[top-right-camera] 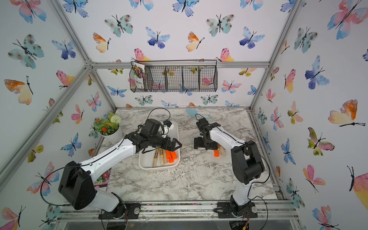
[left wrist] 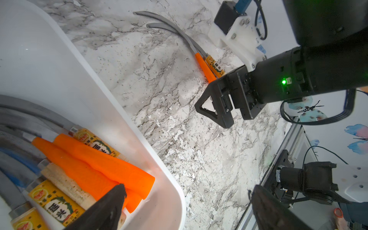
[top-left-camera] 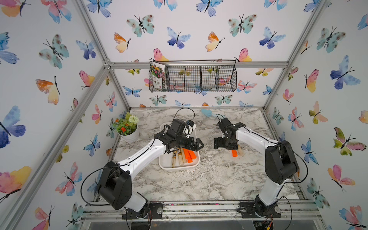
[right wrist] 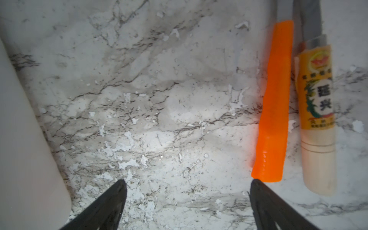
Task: Put small sickles into storage boxes
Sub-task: Pick up the sickle at the center of the board.
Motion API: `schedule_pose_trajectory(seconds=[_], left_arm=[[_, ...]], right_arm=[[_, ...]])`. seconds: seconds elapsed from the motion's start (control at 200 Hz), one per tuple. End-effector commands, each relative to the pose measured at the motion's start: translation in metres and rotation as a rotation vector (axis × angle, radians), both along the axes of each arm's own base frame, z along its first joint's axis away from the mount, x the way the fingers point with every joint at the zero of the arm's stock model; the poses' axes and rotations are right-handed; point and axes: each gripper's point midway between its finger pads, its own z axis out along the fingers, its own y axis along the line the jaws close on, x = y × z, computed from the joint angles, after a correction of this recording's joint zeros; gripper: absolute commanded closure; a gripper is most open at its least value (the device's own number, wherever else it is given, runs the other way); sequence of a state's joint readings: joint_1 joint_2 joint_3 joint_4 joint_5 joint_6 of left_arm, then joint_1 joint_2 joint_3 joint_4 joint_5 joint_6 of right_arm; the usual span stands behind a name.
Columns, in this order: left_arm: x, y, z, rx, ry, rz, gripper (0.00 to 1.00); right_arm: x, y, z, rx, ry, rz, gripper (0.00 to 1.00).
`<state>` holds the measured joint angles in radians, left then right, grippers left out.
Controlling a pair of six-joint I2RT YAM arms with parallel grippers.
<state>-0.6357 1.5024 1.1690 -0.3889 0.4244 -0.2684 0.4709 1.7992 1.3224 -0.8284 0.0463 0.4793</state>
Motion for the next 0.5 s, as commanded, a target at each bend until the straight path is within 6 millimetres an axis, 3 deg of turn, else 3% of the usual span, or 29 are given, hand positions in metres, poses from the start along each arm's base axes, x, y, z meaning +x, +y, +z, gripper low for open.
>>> schedule_pose_trajectory(seconds=[0.0, 0.355, 0.496], left_arm=[[-0.001, -0.020, 0.005, -0.037, -0.003, -0.036, 0.02], [-0.008, -0.061, -0.012, -0.013, 0.035, -0.121, 0.02], [-0.008, -0.069, -0.015, -0.005, 0.041, -0.140, 0.02]], right_arm=[[-0.001, -0.020, -0.001, -0.041, 0.005, -0.013, 0.02], [-0.002, -0.051, -0.024, -0.050, 0.051, -0.050, 0.02], [-0.003, -0.056, -0.032, -0.045, 0.062, -0.055, 0.18]])
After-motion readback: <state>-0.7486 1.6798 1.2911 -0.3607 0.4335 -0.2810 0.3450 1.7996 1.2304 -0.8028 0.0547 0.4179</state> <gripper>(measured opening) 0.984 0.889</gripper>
